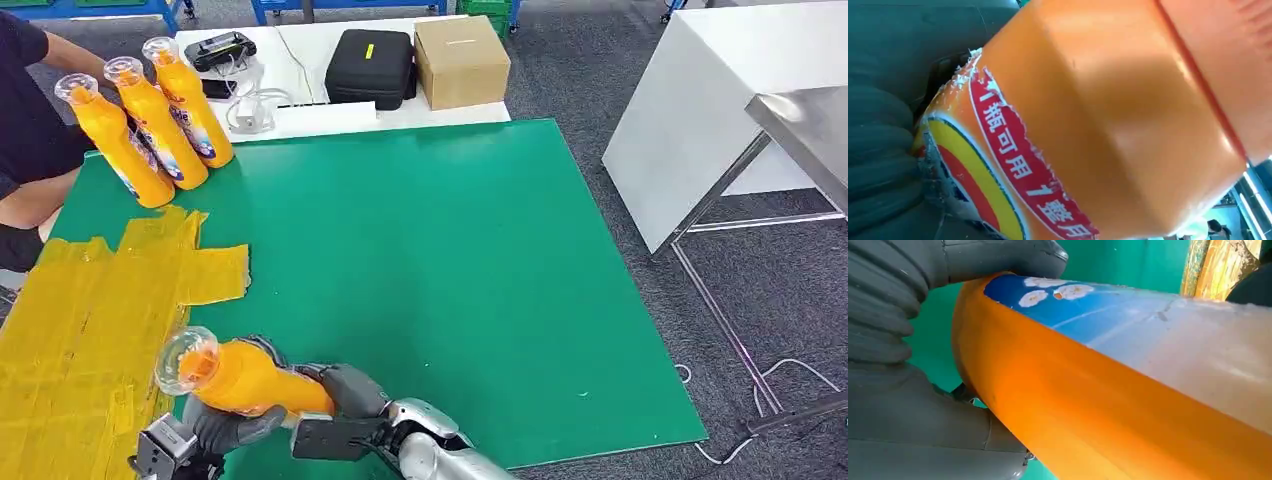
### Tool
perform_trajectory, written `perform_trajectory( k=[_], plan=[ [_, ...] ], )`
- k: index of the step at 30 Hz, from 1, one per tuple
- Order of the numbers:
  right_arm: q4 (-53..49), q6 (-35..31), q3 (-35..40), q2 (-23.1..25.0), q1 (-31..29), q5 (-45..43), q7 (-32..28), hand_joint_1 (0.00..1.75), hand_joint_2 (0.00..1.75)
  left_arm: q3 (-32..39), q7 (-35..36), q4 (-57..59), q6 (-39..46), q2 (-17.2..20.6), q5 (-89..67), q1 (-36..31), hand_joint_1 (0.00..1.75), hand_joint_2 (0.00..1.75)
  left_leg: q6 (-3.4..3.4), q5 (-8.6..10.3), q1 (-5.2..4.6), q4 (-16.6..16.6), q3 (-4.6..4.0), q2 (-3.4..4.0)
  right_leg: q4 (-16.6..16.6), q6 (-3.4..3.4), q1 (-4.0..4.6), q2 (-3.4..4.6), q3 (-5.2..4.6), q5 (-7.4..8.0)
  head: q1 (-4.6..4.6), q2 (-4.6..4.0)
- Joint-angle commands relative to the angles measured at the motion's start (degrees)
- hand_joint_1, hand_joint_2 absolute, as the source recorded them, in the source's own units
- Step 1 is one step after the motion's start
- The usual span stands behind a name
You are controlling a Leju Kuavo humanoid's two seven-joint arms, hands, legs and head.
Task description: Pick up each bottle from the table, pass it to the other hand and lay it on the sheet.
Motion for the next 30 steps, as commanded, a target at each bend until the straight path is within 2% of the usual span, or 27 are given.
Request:
perform_trajectory(
  k=[1,2,3,4,5,9,11,14,16,24,25,26,30],
  plan=[
    [0.7,-2.1,0.6,-0.7,-1.6,1.5,0.7,1.75,1.75,-0.2,1.0,1.0,2.8,0.5,-2.3,-0.7,1.75,1.75,-0.03,-0.02,0.02,0.0,0.08,-0.11,0.0,-0.05,0.01,-0.04,0.08,-0.02,0.0,0.0],
    [-0.8,-2.7,-0.7,-1.3,-1.2,1.5,1.0,1.75,1.75,0.7,2.2,0.4,5.5,0.5,-4.6,-0.9,1.75,1.75,-0.04,-0.04,0.04,0.0,0.13,-0.14,0.0,-0.08,0.03,-0.03,0.14,-0.05,0.0,0.0],
    [-2.2,-2.8,-1.6,-2.0,-1.1,1.4,1.1,1.12,1.75,1.3,2.6,0.0,7.0,0.6,-6.2,-1.3,1.75,1.75,-0.03,-0.02,0.03,0.0,0.07,-0.1,0.0,-0.05,0.02,-0.02,0.08,-0.02,0.0,0.0],
    [-4.8,-3.6,-3.4,-2.9,-0.3,0.9,0.7,0.0,1.75,2.3,3.3,-0.4,10.4,0.5,-9.5,-1.6,1.75,1.75,-0.04,-0.05,0.05,0.0,0.07,-0.16,0.0,-0.07,0.04,-0.06,0.09,-0.05,0.0,0.0],
    [-8.1,-4.1,-4.8,-4.5,0.1,1.6,1.9,0.0,0.0,4.1,4.7,-1.1,12.7,0.2,-11.4,-1.8,1.75,1.75,-0.03,-0.02,0.04,0.0,0.02,-0.19,0.0,-0.06,0.04,-0.11,0.06,-0.03,0.0,0.0],
    [-12.6,-1.9,-7.4,-6.4,1.4,0.6,2.9,0.0,0.0,6.0,5.7,-2.5,14.2,-0.1,-13.0,-1.4,1.75,1.75,-0.01,0.01,0.01,0.0,-0.02,-0.16,0.0,-0.03,0.01,-0.1,0.01,-0.01,0.04,0.0],
    [-17.6,-3.6,-9.6,-7.5,3.4,0.3,2.2,0.0,0.0,8.1,7.8,-4.0,24.2,-1.4,-21.6,-0.7,1.75,1.75,-0.03,-0.01,0.05,0.0,0.01,-0.07,0.0,-0.07,0.04,-0.03,-0.02,0.02,0.0,0.0],
    [-27.9,-3.3,-12.9,-11.3,6.6,-0.7,2.1,0.0,0.0,10.4,11.5,-7.1,38.3,-2.4,-38.2,0.6,1.75,1.75,-0.02,-0.04,0.05,0.1,0.01,-0.41,0.0,-0.06,0.04,-0.3,0.07,-0.1,0.0,0.0],
    [-30.0,-2.5,-13.9,-12.2,7.3,-1.3,2.1,0.0,0.0,10.8,12.9,-7.7,41.3,-2.3,-42.6,1.1,1.75,1.75,-0.02,-0.07,0.03,0.1,-0.02,-0.27,0.1,-0.05,0.03,-0.15,0.01,-0.1,0.0,0.0],
    [-29.7,-2.5,-13.9,-12.0,7.4,-1.3,2.1,0.0,0.0,10.5,13.0,-7.5,41.6,-2.4,-42.9,1.2,1.75,1.75,-0.04,-0.01,0.01,0.0,-0.03,-0.15,0.0,-0.06,0.01,-0.06,-0.02,-0.02,0.0,0.0],
    [-29.5,-2.6,-13.8,-12.0,7.3,-1.3,1.8,0.0,0.0,11.2,14.5,-7.0,44.3,-2.4,-47.3,1.1,1.75,1.75,-0.06,-0.04,0.04,0.0,0.03,-0.22,0.0,-0.09,0.03,-0.08,0.05,-0.05,0.0,0.0],
    [-30.9,-3.3,-14.2,-12.9,8.0,-1.4,1.4,0.0,0.0,12.7,21.6,-6.3,50.3,-3.4,-59.7,1.2,1.75,1.75,-0.05,-0.02,0.04,0.0,-0.01,-0.18,0.0,-0.08,0.03,-0.07,0.01,-0.03,0.0,0.0],
    [-35.3,-3.0,-15.4,-14.8,10.9,-1.7,0.4,0.0,0.0,14.8,32.0,-3.7,54.2,-2.3,-75.6,1.8,1.75,1.75,-0.03,-0.03,0.03,0.0,0.02,-0.24,0.0,-0.06,0.03,-0.13,0.07,-0.05,0.0,0.0]
  ],
)
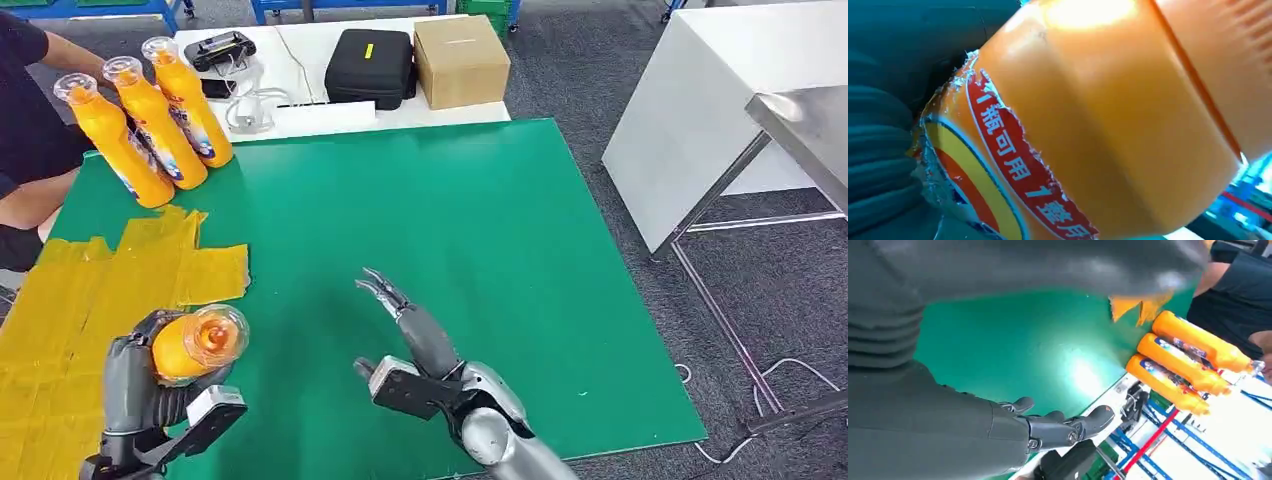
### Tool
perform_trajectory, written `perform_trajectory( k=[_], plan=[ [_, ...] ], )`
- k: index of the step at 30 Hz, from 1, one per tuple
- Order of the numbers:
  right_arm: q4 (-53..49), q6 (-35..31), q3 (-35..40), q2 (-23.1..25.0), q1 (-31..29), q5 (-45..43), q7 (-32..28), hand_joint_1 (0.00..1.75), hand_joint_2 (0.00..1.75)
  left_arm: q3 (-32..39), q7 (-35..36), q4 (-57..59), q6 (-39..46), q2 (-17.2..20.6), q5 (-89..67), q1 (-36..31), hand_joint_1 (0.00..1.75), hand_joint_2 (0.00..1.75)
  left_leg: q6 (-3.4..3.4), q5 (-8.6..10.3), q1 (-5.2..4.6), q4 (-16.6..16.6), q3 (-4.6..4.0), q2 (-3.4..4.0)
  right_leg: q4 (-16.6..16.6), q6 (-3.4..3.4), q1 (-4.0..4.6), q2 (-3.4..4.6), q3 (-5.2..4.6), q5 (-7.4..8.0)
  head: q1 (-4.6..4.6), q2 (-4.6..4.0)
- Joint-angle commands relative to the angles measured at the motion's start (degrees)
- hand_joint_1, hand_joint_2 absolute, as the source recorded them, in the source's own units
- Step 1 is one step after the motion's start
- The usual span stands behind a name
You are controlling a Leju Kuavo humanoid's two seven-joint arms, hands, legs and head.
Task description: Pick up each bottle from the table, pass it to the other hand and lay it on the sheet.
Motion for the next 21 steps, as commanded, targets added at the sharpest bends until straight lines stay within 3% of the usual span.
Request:
perform_trajectory(
  k=[1,3,4,5,6,8,10,14,15,18,21],
  plan=[
    [-6.6,-0.1,-1.9,-4.8,3.0,-0.5,-1.7,0.0,0.0,7.9,15.5,5.3,9.5,1.9,-26.4,0.3,1.75,1.75,-0.01,-0.02,-0.01,0.0,0.11,-0.19,0.0,-0.03,-0.02,-0.11,0.13,-0.05,0.0,0.0],
    [-5.5,0.2,-1.1,-4.6,1.8,-0.6,-1.8,0.0,0.0,10.4,16.7,8.2,8.9,9.0,-26.4,1.0,1.75,1.75,-0.06,-0.13,0.04,0.0,0.33,-0.13,-0.1,-0.11,0.02,0.01,0.31,-0.12,0.0,0.0],
    [-5.1,0.2,-0.8,-4.5,1.4,-0.6,-1.8,0.0,0.0,4.5,25.1,9.8,6.2,15.2,-26.4,0.1,1.75,1.75,-0.08,-0.12,0.04,-0.1,0.32,0.07,-0.1,-0.12,0.03,0.2,0.26,-0.06,0.0,0.0],
    [-4.7,0.7,-0.9,-4.1,1.3,-1.0,-2.0,0.0,0.0,-4.5,34.8,11.5,4.0,18.1,-26.4,-1.3,1.75,1.75,-0.07,-0.06,0.0,-0.1,0.19,0.11,0.0,-0.09,-0.01,0.21,0.13,-0.01,0.02,0.0],
    [-4.7,0.7,-0.9,-4.1,1.3,-1.0,-2.0,0.0,0.0,-4.5,34.8,11.5,4.0,18.1,-26.4,-1.3,1.75,1.75,-0.13,-0.08,0.04,-0.1,0.3,0.01,0.0,-0.17,0.03,0.15,0.26,-0.06,0.0,0.0],
    [-4.6,0.6,-0.7,-3.8,1.2,-0.8,-1.9,0.0,0.0,-12.3,41.8,18.5,1.7,17.4,-26.4,-5.1,1.75,1.75,-0.15,-0.02,0.07,-0.1,0.2,-0.31,0.0,-0.18,0.07,-0.22,0.17,-0.12,0.0,0.0],
    [-4.4,0.6,-0.6,-3.9,1.1,-0.8,-1.9,0.0,0.0,-13.2,42.1,21.2,-0.2,17.2,-26.4,-5.7,1.75,1.75,-0.11,0.08,0.04,-0.1,0.16,-0.5,0.0,-0.14,0.05,-0.42,0.11,-0.09,-0.02,0.0],
    [-4.3,0.6,-0.8,-4.0,1.0,-0.8,-1.9,0.0,0.0,-11.2,39.6,24.2,-1.7,15.5,-26.4,-5.9,1.75,1.75,-0.09,0.07,0.09,-0.1,0.13,-0.26,-0.1,-0.08,0.05,-0.19,0.15,-0.06,0.0,0.0],
    [-4.2,0.7,-0.8,-4.0,1.2,-0.8,-1.9,0.0,0.0,-7.8,35.5,25.9,-2.2,12.7,-26.4,-5.9,1.75,1.75,-0.1,0.02,0.1,0.0,0.17,-0.25,0.0,-0.09,0.06,-0.15,0.21,-0.08,0.0,0.0],
    [-3.9,0.8,-0.8,-4.0,1.2,-0.6,-1.9,0.0,0.0,-4.8,31.9,26.6,-3.1,10.6,-26.4,-6.1,1.75,1.75,-0.12,0.04,0.04,-0.1,0.13,-0.12,-0.1,-0.08,0.02,-0.09,0.12,-0.01,0.0,0.0],
    [-3.9,0.8,-0.8,-4.0,1.2,-0.6,-1.9,0.0,0.0,-4.8,31.9,26.6,-3.1,10.6,-26.4,-6.1,1.75,1.75,-0.14,0.07,-0.02,-0.1,0.1,-0.3,0.0,-0.09,-0.05,-0.24,0.13,-0.05,0.0,0.0]
  ],
)
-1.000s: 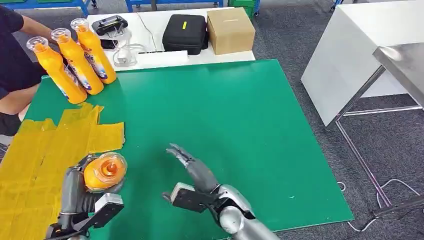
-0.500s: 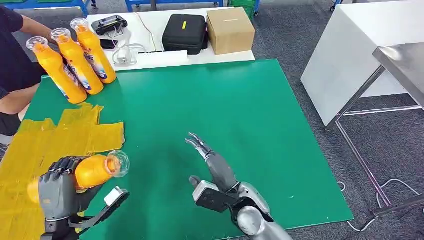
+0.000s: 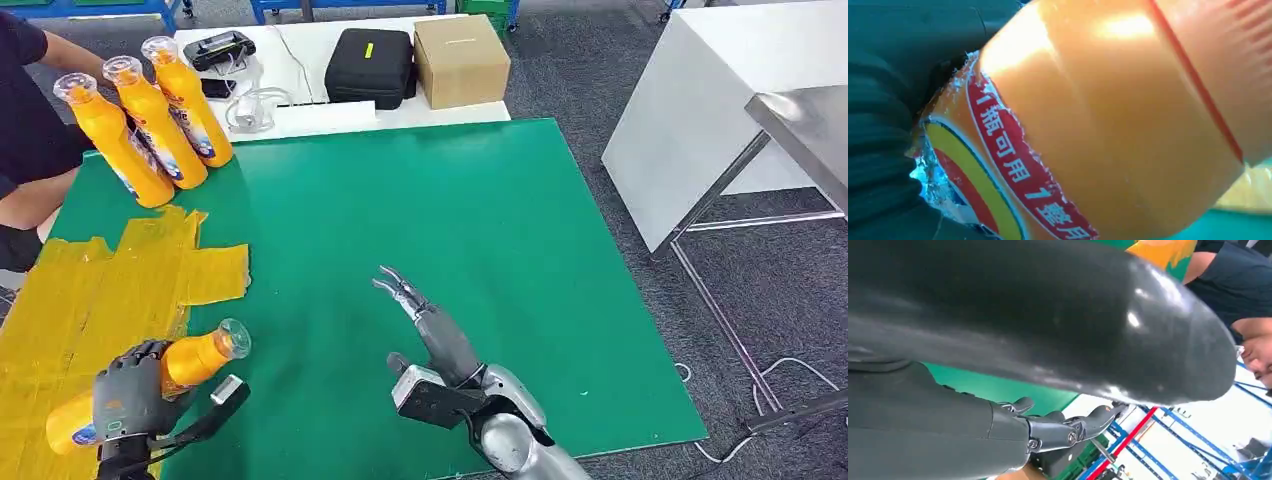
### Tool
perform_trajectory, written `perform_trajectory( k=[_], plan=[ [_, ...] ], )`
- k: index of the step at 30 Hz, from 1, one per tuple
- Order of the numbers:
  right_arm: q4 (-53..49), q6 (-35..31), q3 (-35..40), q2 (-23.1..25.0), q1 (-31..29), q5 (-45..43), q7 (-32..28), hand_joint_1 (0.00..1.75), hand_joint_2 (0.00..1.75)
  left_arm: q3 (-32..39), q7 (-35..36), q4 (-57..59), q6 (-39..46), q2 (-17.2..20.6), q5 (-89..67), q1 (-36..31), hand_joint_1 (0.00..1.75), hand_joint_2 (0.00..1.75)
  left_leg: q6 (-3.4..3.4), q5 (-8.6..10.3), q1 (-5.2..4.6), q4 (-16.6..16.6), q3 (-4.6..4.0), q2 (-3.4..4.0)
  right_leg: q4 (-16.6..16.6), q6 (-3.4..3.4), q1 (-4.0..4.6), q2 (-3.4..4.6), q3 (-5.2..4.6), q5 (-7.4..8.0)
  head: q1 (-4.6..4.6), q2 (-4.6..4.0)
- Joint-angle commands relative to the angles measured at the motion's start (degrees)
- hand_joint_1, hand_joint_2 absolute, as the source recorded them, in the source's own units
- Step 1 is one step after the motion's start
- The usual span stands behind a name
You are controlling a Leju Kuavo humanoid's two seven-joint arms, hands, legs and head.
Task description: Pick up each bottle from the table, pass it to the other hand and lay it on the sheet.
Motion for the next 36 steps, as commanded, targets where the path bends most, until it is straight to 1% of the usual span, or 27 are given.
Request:
perform_trajectory(
  k=[1,5,19,21,23,25,27,29,30,32,33,36],
  plan=[
    [1.4,0.4,0.3,-1.1,-1.3,0.2,-0.1,0.0,0.0,2.1,-3.4,8.6,-1.0,-2.7,0.1,-2.7,1.75,1.75,-0.04,-0.01,0.02,-0.1,0.14,-0.2,0.0,-0.06,0.01,-0.11,0.17,-0.04,0.0,0.0],
    [1.4,0.4,0.3,-1.1,-1.3,0.2,-0.1,0.0,0.0,2.1,-3.4,8.6,-1.0,-2.7,0.1,-2.7,1.75,1.75,-0.05,-0.02,0.05,-0.1,0.2,-0.14,0.0,-0.09,0.04,0.0,0.21,-0.01,-0.02,0.0],
    [1.4,0.4,0.3,-1.1,-1.3,0.2,-0.1,0.0,0.0,2.1,-3.4,8.6,-1.0,-2.7,0.1,-2.7,1.75,1.75,-0.08,0.04,0.07,-0.1,0.29,-0.13,0.0,-0.08,0.07,-0.01,0.28,-0.02,0.0,0.0],
    [1.4,0.4,0.2,-1.0,-1.3,0.2,-0.1,0.0,0.0,3.3,-5.4,8.0,-1.8,-3.3,0.1,-2.4,1.75,1.75,-0.1,0.0,0.1,0.0,0.34,-0.18,0.0,-0.13,0.11,0.0,0.34,-0.04,0.0,0.0],
    [1.4,0.4,0.2,-1.1,-1.3,0.3,0.0,0.0,0.0,3.2,-5.6,7.8,-2.0,-3.4,0.1,-2.3,1.75,1.75,-0.11,-0.04,0.13,0.0,0.38,-0.17,0.0,-0.15,0.13,0.03,0.37,-0.07,0.0,0.0],
    [1.5,0.5,0.1,-1.0,-1.2,0.4,0.0,0.0,0.0,6.3,-9.6,7.2,-1.7,-6.1,0.1,-2.0,1.75,1.75,-0.1,-0.02,0.1,0.0,0.35,-0.16,0.0,-0.13,0.1,0.02,0.34,-0.06,0.0,0.0],
    [1.8,0.6,0.0,-0.8,-1.3,0.6,0.0,0.0,0.0,7.5,-12.1,6.9,-2.6,-7.0,0.1,-2.0,1.75,1.75,-0.09,-0.04,0.11,0.0,0.37,-0.19,0.0,-0.13,0.11,0.01,0.38,-0.06,0.0,0.0],
    [2.1,0.7,0.0,-0.6,-1.5,0.6,0.0,0.0,0.0,8.1,-12.9,7.2,-3.5,-7.6,0.1,-2.3,1.75,1.75,-0.09,-0.02,0.1,0.0,0.35,-0.17,0.0,-0.12,0.1,0.02,0.35,-0.05,0.0,0.0],
    [2.1,0.7,-0.1,-0.5,-1.3,0.7,0.1,0.0,0.0,8.6,-14.4,7.2,-4.3,-8.1,0.6,-2.2,0.0,1.75,-0.07,0.04,0.05,-0.1,0.29,-0.16,0.0,-0.08,0.06,-0.02,0.29,-0.02,0.0,0.0],
    [2.3,0.7,-0.1,-0.3,-1.4,0.8,0.1,0.0,0.0,8.8,-15.0,7.3,-4.8,-8.2,1.1,-2.2,0.0,1.75,-0.08,0.02,0.09,0.0,0.31,-0.17,0.0,-0.09,0.09,0.0,0.32,-0.02,0.0,0.0],
    [2.4,0.8,-0.2,-0.3,-1.4,0.7,0.1,0.0,0.0,8.3,-16.4,6.8,-4.1,-7.9,1.7,-1.9,0.0,0.0,-0.07,0.02,0.08,0.0,0.31,-0.21,0.0,-0.09,0.08,-0.03,0.33,-0.03,0.0,0.0],
    [2.9,1.4,-0.6,-0.5,-1.3,0.1,0.1,0.0,0.0,7.9,-17.0,4.5,-3.4,-8.1,1.3,-0.6,0.0,0.0,-0.06,-0.01,0.07,0.0,0.33,-0.15,0.0,-0.09,0.06,0.05,0.33,-0.03,0.0,0.0]
  ],
)
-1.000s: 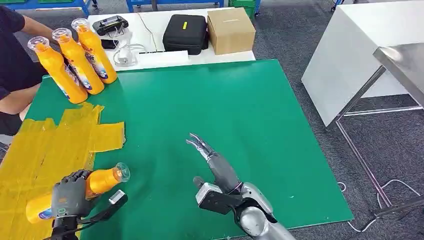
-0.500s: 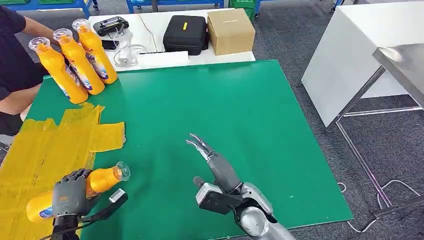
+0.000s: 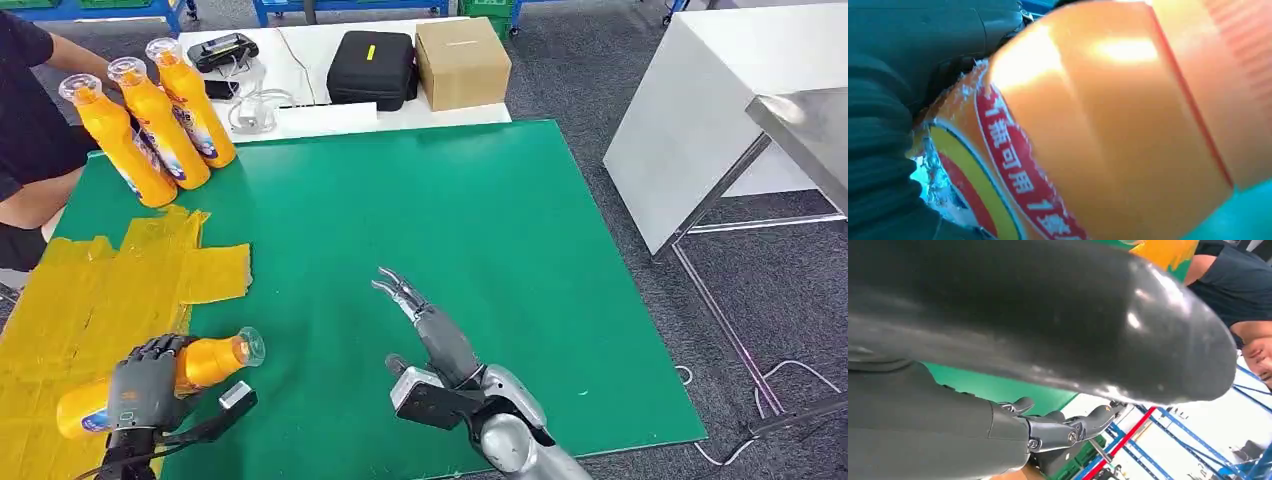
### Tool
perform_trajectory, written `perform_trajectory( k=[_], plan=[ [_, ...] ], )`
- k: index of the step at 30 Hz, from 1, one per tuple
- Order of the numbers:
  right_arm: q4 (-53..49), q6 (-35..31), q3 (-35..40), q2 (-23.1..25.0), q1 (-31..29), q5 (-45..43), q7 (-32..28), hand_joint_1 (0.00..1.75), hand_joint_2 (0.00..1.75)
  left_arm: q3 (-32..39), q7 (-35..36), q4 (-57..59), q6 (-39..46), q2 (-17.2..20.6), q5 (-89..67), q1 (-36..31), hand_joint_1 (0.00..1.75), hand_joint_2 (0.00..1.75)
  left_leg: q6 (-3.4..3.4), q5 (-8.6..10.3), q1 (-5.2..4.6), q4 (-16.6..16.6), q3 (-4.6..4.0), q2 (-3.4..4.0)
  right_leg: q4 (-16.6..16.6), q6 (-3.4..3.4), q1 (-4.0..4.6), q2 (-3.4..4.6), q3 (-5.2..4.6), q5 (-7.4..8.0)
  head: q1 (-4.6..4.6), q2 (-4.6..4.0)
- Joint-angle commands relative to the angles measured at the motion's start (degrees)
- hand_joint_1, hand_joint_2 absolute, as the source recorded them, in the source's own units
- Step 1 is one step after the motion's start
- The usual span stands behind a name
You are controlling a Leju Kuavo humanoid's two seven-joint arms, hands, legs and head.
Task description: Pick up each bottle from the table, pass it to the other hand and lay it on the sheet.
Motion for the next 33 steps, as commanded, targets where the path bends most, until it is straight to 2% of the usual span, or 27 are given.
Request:
perform_trajectory(
  k=[1,13,15,18,20,21,23,24,25,26,28,29,31,32,33],
  plan=[
    [2.9,1.4,-0.8,-0.6,-1.2,-0.9,0.0,0.0,0.0,1.6,-3.1,0.0,0.1,-3.7,0.8,1.8,0.0,0.0,-0.02,-0.08,0.04,0.0,0.17,-0.03,-0.1,-0.08,0.04,0.09,0.16,-0.03,0.0,0.0],
    [2.5,2.0,-2.0,-1.0,0.0,-1.5,-0.4,0.0,0.0,0.9,-2.6,0.6,-0.3,-4.3,0.3,1.2,0.0,0.0,-0.06,-0.11,0.08,0.0,0.13,-0.23,0.0,-0.12,0.06,-0.06,0.15,-0.1,0.0,0.0],
    [2.4,2.1,-2.1,-1.0,0.3,-1.5,-0.5,0.0,0.0,1.2,-2.5,-0.4,2.9,-4.9,0.0,1.7,0.0,0.0,-0.04,-0.08,0.05,0.0,0.09,-0.18,0.0,-0.09,0.05,-0.03,0.09,-0.06,0.0,0.0],
    [2.1,2.2,-2.2,-1.2,1.5,-1.8,-1.2,0.0,0.0,1.8,-6.1,-4.6,11.3,-7.5,3.9,2.8,0.0,0.0,-0.02,-0.09,0.07,0.0,0.06,-0.16,0.0,-0.06,0.07,-0.01,0.07,-0.06,0.0,0.0],
    [2.1,2.1,-2.1,-1.3,1.9,-1.8,-1.4,0.0,0.0,1.6,-6.0,-5.6,11.3,-8.0,3.8,3.0,0.0,0.0,0.0,-0.09,0.07,0.1,-0.01,-0.22,0.0,-0.04,0.07,-0.09,0.03,-0.08,0.0,0.0],
    [2.2,2.0,-2.2,-1.2,2.1,-2.0,-1.7,0.0,0.0,1.5,-7.3,-7.0,14.0,-8.6,5.8,3.3,0.0,0.0,-0.01,-0.11,0.07,0.1,0.0,-0.25,0.0,-0.05,0.07,-0.09,0.05,-0.09,0.0,0.0],
    [2.4,1.8,-2.4,-0.7,3.0,-1.9,-2.1,0.0,0.0,4.3,-15.4,-12.8,15.3,-13.0,13.3,3.8,0.0,0.0,0.0,-0.09,0.04,0.1,-0.05,-0.21,0.0,-0.04,0.04,-0.08,0.01,-0.08,0.0,0.0],
    [2.4,1.5,-2.5,-0.3,3.7,-2.0,-2.7,0.0,0.0,6.0,-22.3,-15.6,15.3,-16.3,21.1,3.8,0.0,0.0,0.0,-0.14,0.07,0.1,-0.04,-0.23,0.0,-0.05,0.06,-0.08,0.05,-0.11,0.0,0.0],
    [2.1,0.6,-3.2,0.7,4.9,-1.9,-3.5,0.0,0.0,4.9,-26.6,-15.6,15.3,-17.9,31.8,3.7,0.0,0.0,0.0,-0.17,0.09,0.2,-0.08,-0.23,0.0,-0.05,0.08,-0.07,0.02,-0.12,0.0,0.0],
    [1.3,-0.5,-4.0,1.8,6.3,-1.9,-4.8,0.0,0.0,2.3,-29.0,-17.6,12.9,-17.9,42.6,3.9,0.0,0.0,0.0,-0.09,0.07,0.1,-0.19,-0.24,0.0,-0.03,0.07,-0.11,-0.09,-0.07,0.0,0.0],
    [-2.7,-5.6,-6.2,6.2,10.5,-1.3,-8.5,0.0,0.0,-0.8,-34.8,-23.3,4.4,-20.8,62.9,5.5,0.0,0.0,-0.01,-0.18,0.08,0.2,-0.09,-0.45,0.1,-0.07,0.07,-0.27,0.05,-0.2,0.0,0.0],
    [-4.9,-9.1,-6.5,9.0,12.1,-2.1,-11.1,0.0,0.0,-3.8,-39.0,-25.6,2.2,-22.7,67.2,7.2,0.0,0.0,-0.01,-0.09,0.02,0.1,-0.22,-0.39,0.1,-0.04,0.0,-0.28,-0.1,-0.14,0.0,0.0],
    [-5.8,-12.0,-6.1,12.3,13.6,-7.4,-13.8,0.0,0.0,-10.0,-39.8,-26.2,-2.4,-24.8,73.3,9.3,0.0,0.0,-0.04,-0.29,0.07,0.3,-0.18,-0.4,0.2,-0.1,0.05,-0.23,-0.07,-0.3,0.02,0.0],
    [-5.2,-15.0,-6.5,14.0,14.1,-11.6,-16.8,0.0,0.0,-14.6,-43.2,-25.3,-6.1,-24.1,79.3,9.8,0.0,0.0,-0.06,-0.3,0.08,0.3,-0.17,-0.34,0.2,-0.11,0.07,-0.16,-0.09,-0.29,-0.02,0.0],
    [-3.3,-19.4,-5.8,14.9,14.0,-14.5,-18.9,0.0,0.0,-18.8,-44.1,-23.0,-4.5,-24.3,82.9,10.0,0.0,0.0,-0.03,-0.22,0.04,0.2,-0.2,-0.3,0.1,-0.08,0.03,-0.14,-0.14,-0.19,0.0,0.0]
  ],
)
